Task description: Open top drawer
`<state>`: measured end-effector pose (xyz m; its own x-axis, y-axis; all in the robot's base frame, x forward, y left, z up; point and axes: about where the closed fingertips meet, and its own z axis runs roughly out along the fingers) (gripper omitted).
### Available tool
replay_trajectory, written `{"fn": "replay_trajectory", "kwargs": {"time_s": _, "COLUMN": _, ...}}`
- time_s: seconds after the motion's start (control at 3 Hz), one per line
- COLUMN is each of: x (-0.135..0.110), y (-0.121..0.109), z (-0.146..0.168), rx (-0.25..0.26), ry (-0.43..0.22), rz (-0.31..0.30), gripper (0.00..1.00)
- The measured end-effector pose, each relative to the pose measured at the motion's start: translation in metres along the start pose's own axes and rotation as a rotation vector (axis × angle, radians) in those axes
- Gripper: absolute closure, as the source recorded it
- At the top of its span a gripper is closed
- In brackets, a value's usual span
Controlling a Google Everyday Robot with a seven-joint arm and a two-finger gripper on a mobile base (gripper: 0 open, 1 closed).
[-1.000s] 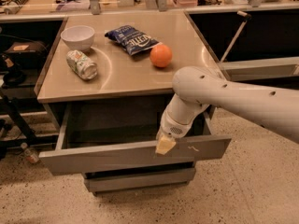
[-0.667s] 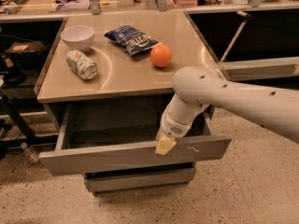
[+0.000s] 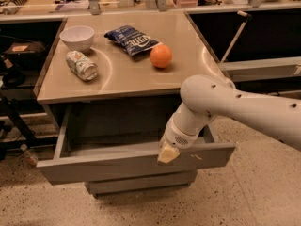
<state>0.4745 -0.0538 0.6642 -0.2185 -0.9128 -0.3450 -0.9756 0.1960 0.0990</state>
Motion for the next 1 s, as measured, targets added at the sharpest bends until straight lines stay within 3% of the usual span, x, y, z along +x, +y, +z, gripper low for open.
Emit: {"fn": "replay_trajectory", "kwargs": {"time_s": 1.0, "x": 0.012, "y": 0.023, "z": -0.013, "rx": 0.010, "ry": -0.002, "rz": 0.045, "gripper": 1.00}}
